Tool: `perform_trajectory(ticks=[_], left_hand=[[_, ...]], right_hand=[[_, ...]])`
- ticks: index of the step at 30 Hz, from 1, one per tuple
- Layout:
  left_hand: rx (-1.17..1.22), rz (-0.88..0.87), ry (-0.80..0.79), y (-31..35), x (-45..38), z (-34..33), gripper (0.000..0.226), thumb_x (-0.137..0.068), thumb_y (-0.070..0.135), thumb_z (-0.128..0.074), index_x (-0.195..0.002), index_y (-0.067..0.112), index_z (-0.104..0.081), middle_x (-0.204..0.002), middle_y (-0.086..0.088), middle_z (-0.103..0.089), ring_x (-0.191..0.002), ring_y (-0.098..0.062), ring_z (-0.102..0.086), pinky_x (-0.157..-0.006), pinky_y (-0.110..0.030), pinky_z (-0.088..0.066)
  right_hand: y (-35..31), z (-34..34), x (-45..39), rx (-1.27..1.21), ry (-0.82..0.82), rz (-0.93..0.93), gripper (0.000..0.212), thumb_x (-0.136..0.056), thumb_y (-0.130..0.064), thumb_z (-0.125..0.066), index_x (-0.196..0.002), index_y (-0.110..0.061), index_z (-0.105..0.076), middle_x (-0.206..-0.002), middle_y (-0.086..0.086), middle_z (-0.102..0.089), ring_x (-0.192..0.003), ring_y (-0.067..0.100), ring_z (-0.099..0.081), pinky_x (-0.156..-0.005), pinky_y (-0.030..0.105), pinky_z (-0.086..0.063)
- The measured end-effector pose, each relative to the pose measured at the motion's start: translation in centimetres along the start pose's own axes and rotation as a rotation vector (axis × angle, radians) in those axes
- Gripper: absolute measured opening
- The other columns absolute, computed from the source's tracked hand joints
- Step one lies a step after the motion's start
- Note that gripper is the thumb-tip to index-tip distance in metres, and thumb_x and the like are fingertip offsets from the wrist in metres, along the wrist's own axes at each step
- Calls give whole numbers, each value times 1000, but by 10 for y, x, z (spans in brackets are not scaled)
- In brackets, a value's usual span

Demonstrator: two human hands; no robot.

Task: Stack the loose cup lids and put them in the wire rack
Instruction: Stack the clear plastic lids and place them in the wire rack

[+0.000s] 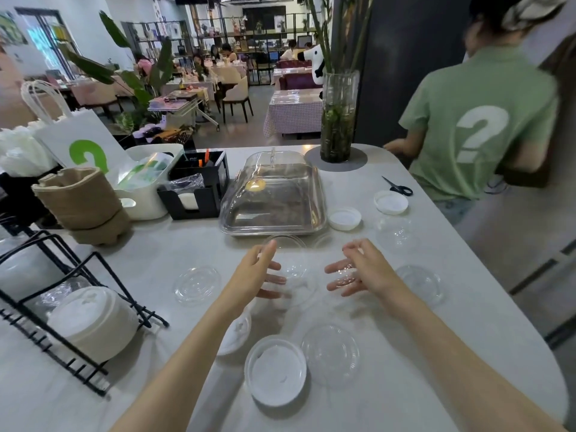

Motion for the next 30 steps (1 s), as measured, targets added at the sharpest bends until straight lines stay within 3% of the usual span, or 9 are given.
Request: perform_trajectory(ticks=[3,8,11,15,18,22,25,28,30], left_hand=[[-56,-26,-48,7,5,-12,62,-94,73,-50,-135,28,-55,-120,-9,-66,-86,-18,-80,-66,-42,-67],[-192,-68,-133,15,14,-36,66,-87,77,-52,-133,30,-55,-113,-4,-66,-82,-12,-78,-60,-39,-66],[-263,-117,-171,18,14,-49,32,-104,41,-57,-132,26,-55,-112,-7,-65,-83,-11,-77,-63,-42,-67],[-289,-101,-204,17,11,-64,34,-104,11,-44,-135,23,-53,-115,-10,-69,-87,-19,-79,-62,-37,-66],[-286,-71,-206,13,7,-69,38,-103,8,-40,-135,24,-52,-113,-10,-74,-91,-25,-78,-61,-35,-64],[-250,22,-191,6,-1,-72,35,-102,6,-39,-127,25,-55,-105,-5,-79,-69,-12,-75,-54,-31,-61],[-238,56,-151,4,-6,-74,33,-105,12,-38,-125,27,-59,-96,2,-78,-58,-4,-72,-48,-26,-57],[-209,87,-123,3,-8,-77,31,-106,17,-38,-123,28,-61,-83,9,-77,-56,-1,-71,-46,-24,-55],[-192,105,-113,4,-9,-80,26,-108,25,-41,-123,28,-62,-92,5,-75,-62,-4,-71,-47,-24,-55]], right_hand=[[-7,-8,-1,161,16,21,17,-99,-29,-47,-106,-14,-45,-88,11,-77,-54,40,-72,-36,25,-47],[-14,-8,1,405,138,118,14,-95,-33,-51,-91,-20,-54,-86,8,-69,-38,15,-59,-36,21,-41],[-15,-3,5,540,191,179,11,-93,-35,-55,-86,-28,-51,-74,3,-62,-54,14,-57,-53,28,-47],[-8,7,8,576,190,202,20,-90,-39,-64,-98,-26,-50,-88,-2,-58,-81,17,-58,-70,30,-43],[-1,20,9,494,155,215,39,-84,-57,-69,-104,-29,-51,-100,-3,-57,-84,8,-57,-71,24,-41],[2,60,2,466,289,263,30,-90,-56,-63,-102,-28,-58,-108,2,-62,-90,13,-60,-79,25,-46],[4,94,-8,761,439,276,28,-95,-39,-62,-118,-23,-61,-125,5,-54,-118,28,-49,-101,39,-41],[-1,114,-20,1047,522,295,34,-94,-26,-62,-128,-27,-59,-137,-1,-50,-132,28,-38,-105,42,-32],[-3,121,-32,1172,486,308,37,-95,-22,-61,-131,-29,-60,-141,-5,-52,-140,24,-34,-110,41,-26]])
Point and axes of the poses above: each hand's wrist, its own x-axis away from the middle knuckle, its own z-axis out of the back of the hand, y = z × x, the point moved 4 cm from there along -x, towards the middle knuckle
